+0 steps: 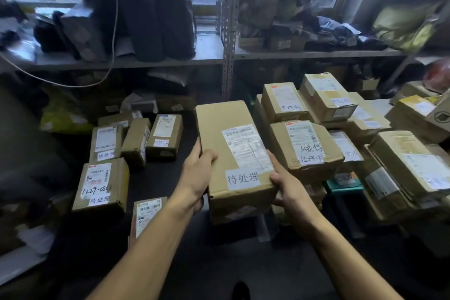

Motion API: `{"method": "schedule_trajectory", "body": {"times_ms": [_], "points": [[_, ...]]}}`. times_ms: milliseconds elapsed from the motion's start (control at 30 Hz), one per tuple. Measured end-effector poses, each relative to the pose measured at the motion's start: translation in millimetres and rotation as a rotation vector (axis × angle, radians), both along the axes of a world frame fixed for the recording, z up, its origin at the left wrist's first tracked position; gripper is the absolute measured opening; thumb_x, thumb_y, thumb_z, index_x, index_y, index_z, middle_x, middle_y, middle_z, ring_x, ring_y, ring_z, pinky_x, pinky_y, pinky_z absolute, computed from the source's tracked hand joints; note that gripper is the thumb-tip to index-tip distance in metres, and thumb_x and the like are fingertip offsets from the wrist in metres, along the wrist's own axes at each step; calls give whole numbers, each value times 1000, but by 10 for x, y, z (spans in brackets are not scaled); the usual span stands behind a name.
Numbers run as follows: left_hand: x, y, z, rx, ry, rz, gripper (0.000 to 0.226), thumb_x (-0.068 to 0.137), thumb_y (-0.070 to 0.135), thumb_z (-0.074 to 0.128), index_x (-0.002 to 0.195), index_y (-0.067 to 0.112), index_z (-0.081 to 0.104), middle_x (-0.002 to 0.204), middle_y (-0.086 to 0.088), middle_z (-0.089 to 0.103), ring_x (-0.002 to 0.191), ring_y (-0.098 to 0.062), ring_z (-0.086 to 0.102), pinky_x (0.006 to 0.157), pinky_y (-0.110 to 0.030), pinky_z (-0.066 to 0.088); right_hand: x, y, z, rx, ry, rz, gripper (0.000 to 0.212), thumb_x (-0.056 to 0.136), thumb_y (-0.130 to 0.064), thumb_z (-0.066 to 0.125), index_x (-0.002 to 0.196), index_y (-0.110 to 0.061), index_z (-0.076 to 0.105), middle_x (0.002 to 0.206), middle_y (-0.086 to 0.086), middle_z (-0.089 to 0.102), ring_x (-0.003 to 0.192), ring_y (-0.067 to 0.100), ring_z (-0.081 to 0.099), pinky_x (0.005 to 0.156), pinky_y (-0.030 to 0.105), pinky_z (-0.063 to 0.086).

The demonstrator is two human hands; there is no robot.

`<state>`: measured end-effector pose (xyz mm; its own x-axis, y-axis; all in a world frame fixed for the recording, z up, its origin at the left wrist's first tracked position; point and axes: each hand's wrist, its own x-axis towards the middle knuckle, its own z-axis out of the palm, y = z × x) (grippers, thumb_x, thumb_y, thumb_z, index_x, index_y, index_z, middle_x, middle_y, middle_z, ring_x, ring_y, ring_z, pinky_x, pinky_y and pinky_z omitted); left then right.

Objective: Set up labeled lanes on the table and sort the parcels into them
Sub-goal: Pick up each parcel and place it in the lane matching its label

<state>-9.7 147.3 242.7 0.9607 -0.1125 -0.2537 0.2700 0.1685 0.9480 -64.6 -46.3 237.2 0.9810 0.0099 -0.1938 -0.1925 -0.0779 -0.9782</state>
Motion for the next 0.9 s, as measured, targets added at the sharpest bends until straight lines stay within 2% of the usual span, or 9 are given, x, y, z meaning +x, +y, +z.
{"method": "schedule_trajectory", "body": {"times_ms": [100, 233, 300, 400, 467, 567, 633, 800, 900], "points": [[-163, -13, -152, 30, 27, 2, 46, 99, 18, 44, 138, 42, 49, 110, 3, 74, 95, -22, 74, 79, -45, 61, -164, -29, -158, -20, 9, 9, 52, 90, -29, 39, 137, -48, 40, 143, -25, 50, 136, -1, 41, 118, 45, 30], [-342, -59, -382, 64, 61, 26, 47, 99, 17, 45, 130, 52, 50, 105, 6, 75, 92, -21, 74, 71, -38, 61, -368, -63, -325, -55, 29, 37, 52, 88, -32, 36, 137, -48, 43, 142, -31, 48, 135, -6, 40, 119, 41, 28], [-362, -93, -486, 77, 93, 28, 48, 99, 15, 45, 124, 55, 52, 102, 8, 76, 90, -19, 74, 66, -34, 60, -414, -83, -412, -56, 47, 25, 57, 88, -34, 37, 144, -39, 43, 144, -26, 48, 136, -3, 40, 117, 37, 31], [-259, -140, -566, 93, 108, 3, 50, 97, 15, 45, 116, 60, 55, 101, 10, 76, 89, -18, 74, 65, -31, 58, -351, -117, -527, -71, 25, -1, 59, 88, -36, 40, 147, -31, 40, 148, -19, 46, 139, 0, 38, 116, 28, 29], [-132, -184, -600, 105, 98, -9, 51, 96, 14, 45, 112, 60, 58, 103, 10, 76, 91, -17, 74, 68, -32, 59, -227, -148, -584, -87, 7, -1, 57, 93, -32, 40, 149, -23, 39, 148, -20, 45, 136, -9, 36, 118, 20, 23], [27, -262, -631, 126, 89, -8, 50, 96, 13, 45, 108, 59, 60, 105, 8, 75, 94, -18, 73, 80, -39, 60, -45, -208, -679, -115, 18, -5, 46, 105, -16, 37, 151, -20, 35, 148, -21, 40, 124, -26, 34, 104, 1, 24], [107, -309, -677, 129, 82, -1, 47, 97, 13, 44, 113, 53, 60, 107, 7, 75, 97, -20, 72, 82, -40, 60, 58, -243, -770, -105, 28, -19, 47, 105, -12, 36, 151, -21, 34, 142, -26, 42, 117, -31, 36, 94, -6, 27], [245, -394, -803, 130, 69, -15, 46, 97, 13, 42, 116, 50, 61, 107, 5, 75, 95, -19, 73, 76, -36, 60, 171, -295, -958, -70, 37, -97, 46, 104, -10, 40, 148, -24, 38, 129, -37, 46, 109, -33, 40, 87, -7, 29], [249, -453, -876, 145, 63, -20, 50, 96, 11, 42, 123, 50, 58, 108, 10, 74, 95, -13, 72, 71, -27, 58, 164, -334, -1049, -74, 57, -114, 46, 104, -9, 39, 148, -23, 40, 143, -24, 45, 115, -32, 37, 93, -5, 27]]}}
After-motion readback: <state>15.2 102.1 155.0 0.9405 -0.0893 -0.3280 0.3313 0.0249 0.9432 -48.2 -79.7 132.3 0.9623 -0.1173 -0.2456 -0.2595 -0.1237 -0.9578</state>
